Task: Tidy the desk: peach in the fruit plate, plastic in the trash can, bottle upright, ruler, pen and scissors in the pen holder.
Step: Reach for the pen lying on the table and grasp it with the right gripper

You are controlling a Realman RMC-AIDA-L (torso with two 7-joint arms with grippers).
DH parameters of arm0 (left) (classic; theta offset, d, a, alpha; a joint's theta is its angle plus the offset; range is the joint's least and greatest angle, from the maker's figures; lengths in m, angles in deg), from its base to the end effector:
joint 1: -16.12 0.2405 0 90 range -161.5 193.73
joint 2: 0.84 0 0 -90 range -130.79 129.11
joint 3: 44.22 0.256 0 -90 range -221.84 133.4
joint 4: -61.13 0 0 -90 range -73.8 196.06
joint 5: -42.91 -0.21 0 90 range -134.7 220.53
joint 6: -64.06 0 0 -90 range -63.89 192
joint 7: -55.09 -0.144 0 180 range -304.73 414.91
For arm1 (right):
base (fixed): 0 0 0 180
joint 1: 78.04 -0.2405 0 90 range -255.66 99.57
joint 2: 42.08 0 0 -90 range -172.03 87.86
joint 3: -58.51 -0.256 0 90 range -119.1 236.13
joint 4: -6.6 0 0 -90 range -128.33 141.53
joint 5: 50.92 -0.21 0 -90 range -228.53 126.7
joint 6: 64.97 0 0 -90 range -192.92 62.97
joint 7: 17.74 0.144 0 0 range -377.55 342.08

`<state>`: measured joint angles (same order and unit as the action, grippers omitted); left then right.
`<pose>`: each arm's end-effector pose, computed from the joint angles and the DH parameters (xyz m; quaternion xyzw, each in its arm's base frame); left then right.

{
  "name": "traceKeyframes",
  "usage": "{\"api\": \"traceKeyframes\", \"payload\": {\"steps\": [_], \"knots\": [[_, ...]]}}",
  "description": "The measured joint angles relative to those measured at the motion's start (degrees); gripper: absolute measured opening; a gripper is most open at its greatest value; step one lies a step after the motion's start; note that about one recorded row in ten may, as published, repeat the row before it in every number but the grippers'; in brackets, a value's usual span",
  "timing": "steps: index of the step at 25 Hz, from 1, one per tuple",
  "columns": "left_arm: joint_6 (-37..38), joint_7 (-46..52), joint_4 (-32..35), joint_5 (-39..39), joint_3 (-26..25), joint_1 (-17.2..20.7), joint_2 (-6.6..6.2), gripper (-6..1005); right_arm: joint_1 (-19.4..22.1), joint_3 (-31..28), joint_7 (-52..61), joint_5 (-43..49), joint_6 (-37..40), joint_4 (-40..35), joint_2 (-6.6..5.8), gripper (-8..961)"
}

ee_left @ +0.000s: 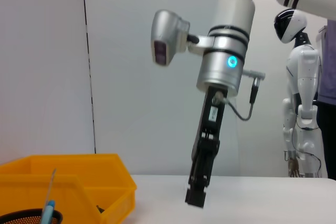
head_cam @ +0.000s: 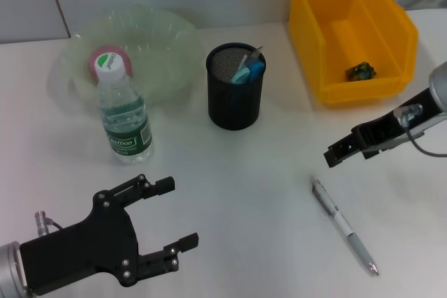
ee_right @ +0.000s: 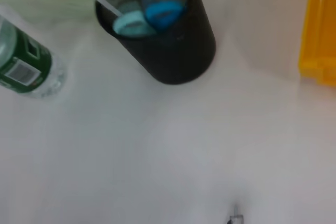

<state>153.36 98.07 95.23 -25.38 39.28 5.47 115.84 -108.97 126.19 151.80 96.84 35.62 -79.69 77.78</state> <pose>-0.2693 0.2307 -0.0421 -0.9227 -0.0309 -0.3529 0.1523 0.1886 0.3356 0.0448 -0.8018 0.5568 -0.0986 0.1931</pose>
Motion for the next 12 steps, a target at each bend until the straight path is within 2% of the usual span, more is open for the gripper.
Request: {"api": "traceKeyframes", "payload": {"steps": [12], "knots": [[0.0,-0.3,0.0,0.0,-0.1,-0.2,-0.14,795,-5.2,0.7,-0.1,3.0,-2.4,10.1,-0.47,723]]}}
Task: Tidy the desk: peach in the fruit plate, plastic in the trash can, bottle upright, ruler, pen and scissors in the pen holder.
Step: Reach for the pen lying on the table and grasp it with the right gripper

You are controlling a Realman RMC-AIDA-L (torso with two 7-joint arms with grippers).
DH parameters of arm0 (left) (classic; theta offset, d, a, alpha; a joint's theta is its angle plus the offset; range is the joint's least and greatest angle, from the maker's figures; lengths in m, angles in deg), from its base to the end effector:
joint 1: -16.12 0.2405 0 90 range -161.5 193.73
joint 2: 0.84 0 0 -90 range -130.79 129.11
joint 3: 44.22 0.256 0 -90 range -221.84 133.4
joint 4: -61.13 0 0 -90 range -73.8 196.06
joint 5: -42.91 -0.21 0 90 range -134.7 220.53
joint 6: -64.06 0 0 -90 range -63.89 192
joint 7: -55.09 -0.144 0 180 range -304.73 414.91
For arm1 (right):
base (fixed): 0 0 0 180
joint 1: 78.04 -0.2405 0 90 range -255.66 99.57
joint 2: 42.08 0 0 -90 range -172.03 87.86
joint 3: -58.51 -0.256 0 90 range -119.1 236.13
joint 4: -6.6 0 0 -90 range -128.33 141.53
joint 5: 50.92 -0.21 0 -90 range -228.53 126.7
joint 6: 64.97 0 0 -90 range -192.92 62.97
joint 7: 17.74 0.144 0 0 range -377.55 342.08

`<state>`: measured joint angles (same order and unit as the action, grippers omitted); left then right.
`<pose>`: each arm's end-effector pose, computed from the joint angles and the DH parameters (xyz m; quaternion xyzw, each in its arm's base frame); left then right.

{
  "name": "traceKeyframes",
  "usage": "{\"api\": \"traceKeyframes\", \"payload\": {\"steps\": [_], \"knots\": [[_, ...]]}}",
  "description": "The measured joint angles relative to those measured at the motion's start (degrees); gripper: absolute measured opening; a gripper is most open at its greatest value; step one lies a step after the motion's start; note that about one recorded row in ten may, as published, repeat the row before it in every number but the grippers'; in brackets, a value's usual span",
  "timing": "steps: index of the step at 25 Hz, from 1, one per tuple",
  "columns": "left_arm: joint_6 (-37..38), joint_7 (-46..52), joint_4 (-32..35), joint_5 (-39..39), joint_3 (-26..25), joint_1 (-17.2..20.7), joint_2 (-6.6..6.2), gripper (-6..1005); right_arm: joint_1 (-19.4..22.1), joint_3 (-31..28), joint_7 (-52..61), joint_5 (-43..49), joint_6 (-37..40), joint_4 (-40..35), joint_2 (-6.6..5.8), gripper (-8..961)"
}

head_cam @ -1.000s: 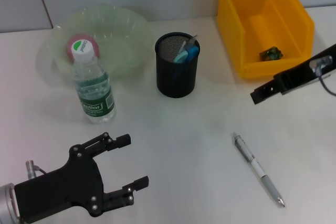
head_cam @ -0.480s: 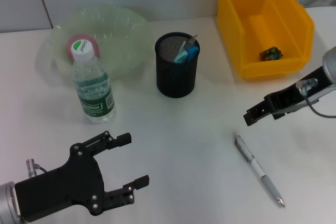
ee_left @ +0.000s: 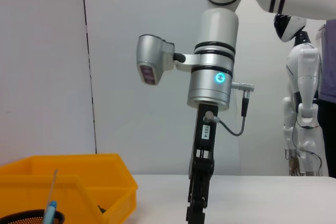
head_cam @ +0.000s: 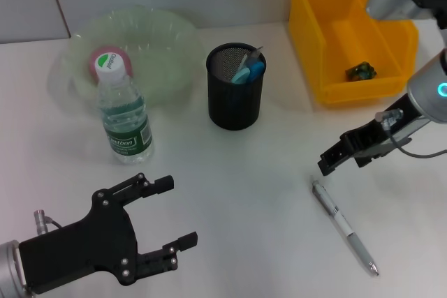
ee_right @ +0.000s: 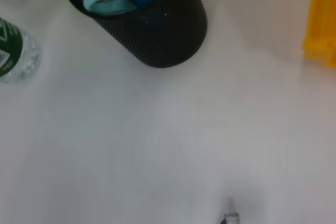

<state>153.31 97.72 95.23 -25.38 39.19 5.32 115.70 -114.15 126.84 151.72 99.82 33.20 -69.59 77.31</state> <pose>-0.2696 0.2318 -0.0411 -0.9231 -0.0268 -0.3513 0.1542 0.1943 0.3511 0.0267 -0.7933 0.5651 -0.1366 0.1807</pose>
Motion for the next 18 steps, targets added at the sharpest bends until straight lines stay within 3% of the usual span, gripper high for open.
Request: {"api": "traceKeyframes", "payload": {"steps": [6,18], "knots": [[0.0,-0.3,0.0,0.0,0.0,0.0,0.0,795,-3.2,0.9,-0.2,0.2,-1.2,6.2,-0.11,723],[-0.1,-0.4,-0.1,0.0,0.0,0.1,0.0,795,-7.3,3.2,-0.3,3.3,-1.6,11.7,-0.22,722]]}}
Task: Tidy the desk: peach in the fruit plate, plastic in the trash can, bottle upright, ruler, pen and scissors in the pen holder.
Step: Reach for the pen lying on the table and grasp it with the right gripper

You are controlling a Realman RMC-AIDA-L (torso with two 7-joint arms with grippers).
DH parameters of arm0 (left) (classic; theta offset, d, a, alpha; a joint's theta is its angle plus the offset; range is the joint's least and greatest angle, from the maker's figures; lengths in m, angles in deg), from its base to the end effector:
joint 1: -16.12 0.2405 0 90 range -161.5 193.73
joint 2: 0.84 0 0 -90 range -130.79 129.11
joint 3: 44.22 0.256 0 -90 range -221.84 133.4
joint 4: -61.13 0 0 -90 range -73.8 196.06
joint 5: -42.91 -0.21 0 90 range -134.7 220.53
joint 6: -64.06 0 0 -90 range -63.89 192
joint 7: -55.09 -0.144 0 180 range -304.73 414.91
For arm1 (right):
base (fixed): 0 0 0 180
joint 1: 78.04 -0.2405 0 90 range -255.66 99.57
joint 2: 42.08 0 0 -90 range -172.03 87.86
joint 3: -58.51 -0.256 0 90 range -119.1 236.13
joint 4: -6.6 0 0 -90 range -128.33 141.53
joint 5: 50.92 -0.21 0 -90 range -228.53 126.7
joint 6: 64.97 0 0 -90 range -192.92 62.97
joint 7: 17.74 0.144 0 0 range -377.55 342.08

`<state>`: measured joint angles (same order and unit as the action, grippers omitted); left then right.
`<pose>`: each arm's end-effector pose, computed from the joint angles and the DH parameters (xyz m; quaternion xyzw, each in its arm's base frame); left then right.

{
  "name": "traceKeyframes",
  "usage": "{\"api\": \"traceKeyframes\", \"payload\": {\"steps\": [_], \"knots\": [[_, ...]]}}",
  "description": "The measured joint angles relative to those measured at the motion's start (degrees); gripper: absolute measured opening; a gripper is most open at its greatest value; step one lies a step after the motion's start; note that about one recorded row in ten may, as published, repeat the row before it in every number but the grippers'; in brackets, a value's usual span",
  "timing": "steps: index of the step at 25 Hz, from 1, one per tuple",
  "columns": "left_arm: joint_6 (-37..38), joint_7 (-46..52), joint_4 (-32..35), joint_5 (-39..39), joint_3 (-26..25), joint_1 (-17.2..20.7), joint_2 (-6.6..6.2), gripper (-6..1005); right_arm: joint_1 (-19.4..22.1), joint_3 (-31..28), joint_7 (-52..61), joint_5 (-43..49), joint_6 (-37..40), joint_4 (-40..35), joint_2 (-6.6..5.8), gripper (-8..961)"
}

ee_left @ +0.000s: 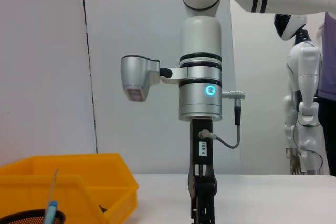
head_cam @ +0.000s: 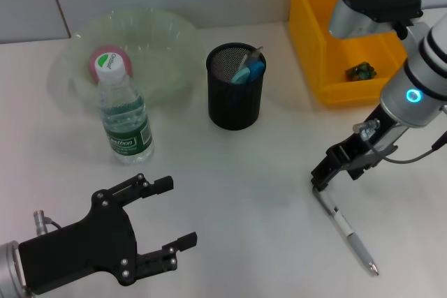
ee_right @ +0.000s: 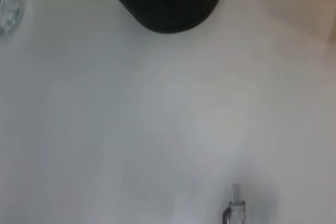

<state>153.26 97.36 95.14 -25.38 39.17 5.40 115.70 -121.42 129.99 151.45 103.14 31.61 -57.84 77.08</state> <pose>-0.2703 0.2314 -0.0412 -0.9232 -0.0255 -0.3503 0.1559 0.1903 0.3625 -0.0002 -0.7941 0.5489 -0.2062 0.1597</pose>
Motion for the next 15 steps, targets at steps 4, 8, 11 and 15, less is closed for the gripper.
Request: {"api": "traceKeyframes", "payload": {"steps": [4,8,11,15], "knots": [[0.0,0.0,0.0,0.0,-0.1,0.0,0.0,795,-0.4,1.6,0.0,0.4,-0.5,0.5,0.01,721],[0.0,0.0,0.0,0.0,-0.1,-0.1,0.02,795,-1.1,2.1,0.0,2.1,-0.6,0.7,0.13,721],[0.0,0.0,0.0,0.0,-0.1,-0.1,0.04,795,-1.5,2.1,0.0,2.2,-0.6,1.0,0.17,720],[0.0,0.0,0.0,0.0,-0.1,-0.1,0.05,795,-1.7,2.5,0.0,2.1,-1.0,1.2,0.19,719]]}}
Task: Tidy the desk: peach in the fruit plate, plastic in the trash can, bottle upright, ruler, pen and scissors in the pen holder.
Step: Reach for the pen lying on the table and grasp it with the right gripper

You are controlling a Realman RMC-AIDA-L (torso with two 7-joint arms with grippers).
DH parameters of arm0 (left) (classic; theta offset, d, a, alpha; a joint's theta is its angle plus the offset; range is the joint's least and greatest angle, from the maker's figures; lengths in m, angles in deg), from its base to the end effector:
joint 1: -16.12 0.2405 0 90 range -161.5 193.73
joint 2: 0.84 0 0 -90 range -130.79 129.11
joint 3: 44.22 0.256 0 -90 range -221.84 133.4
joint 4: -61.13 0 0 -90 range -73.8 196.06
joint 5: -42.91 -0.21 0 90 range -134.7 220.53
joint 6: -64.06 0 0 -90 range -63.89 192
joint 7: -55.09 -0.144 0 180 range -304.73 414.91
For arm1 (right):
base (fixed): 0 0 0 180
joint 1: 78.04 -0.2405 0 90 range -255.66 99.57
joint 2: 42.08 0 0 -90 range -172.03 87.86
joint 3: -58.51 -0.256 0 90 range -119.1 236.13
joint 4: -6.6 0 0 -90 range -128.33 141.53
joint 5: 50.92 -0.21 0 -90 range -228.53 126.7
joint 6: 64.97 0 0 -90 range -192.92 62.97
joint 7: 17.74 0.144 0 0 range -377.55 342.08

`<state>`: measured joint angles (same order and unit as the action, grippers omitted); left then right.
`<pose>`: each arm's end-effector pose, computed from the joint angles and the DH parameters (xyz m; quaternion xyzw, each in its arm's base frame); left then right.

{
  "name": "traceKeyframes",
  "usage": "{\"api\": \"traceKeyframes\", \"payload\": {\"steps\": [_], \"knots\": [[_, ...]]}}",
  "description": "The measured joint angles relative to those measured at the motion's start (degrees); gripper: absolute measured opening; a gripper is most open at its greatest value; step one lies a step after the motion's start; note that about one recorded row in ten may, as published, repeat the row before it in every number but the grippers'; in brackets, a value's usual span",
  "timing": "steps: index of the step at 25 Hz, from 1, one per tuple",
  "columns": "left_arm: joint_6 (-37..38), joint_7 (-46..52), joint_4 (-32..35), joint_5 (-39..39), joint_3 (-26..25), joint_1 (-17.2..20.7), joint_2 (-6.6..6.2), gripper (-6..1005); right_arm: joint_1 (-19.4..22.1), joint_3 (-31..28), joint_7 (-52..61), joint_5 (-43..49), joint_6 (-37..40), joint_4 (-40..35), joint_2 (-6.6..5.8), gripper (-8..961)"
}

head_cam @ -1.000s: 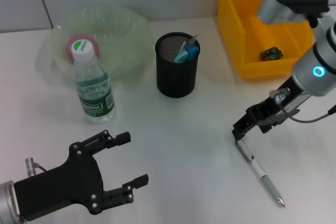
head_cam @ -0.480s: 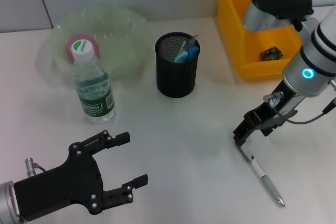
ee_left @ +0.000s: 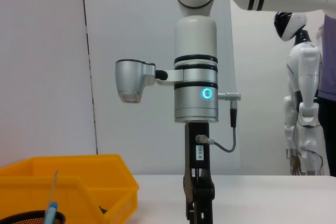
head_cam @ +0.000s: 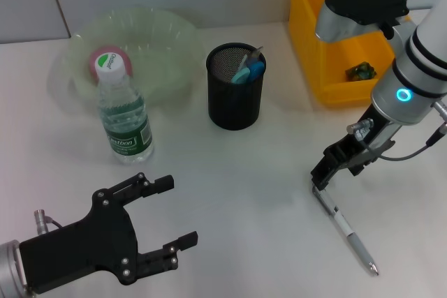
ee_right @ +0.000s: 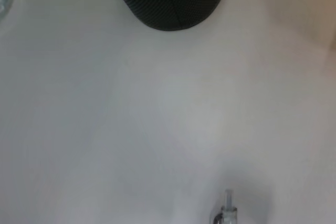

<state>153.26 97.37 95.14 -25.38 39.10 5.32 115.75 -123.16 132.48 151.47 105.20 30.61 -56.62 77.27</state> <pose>-0.2698 0.2319 -0.0413 -0.9230 -0.0251 -0.3509 0.1561 0.1852 0.3666 -0.0063 -0.8006 0.5254 -0.2307 0.1727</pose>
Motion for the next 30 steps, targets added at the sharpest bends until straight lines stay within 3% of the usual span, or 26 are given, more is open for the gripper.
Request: {"api": "traceKeyframes", "payload": {"steps": [10,30], "knots": [[0.0,-0.8,-0.4,0.0,0.0,0.0,0.21,795,-1.0,4.6,0.0,0.1,-1.3,1.6,0.23,718],[0.1,-0.8,-0.4,0.0,-0.5,0.0,0.31,795,-2.4,5.9,0.1,-0.1,-4.2,6.5,0.27,708]]}}
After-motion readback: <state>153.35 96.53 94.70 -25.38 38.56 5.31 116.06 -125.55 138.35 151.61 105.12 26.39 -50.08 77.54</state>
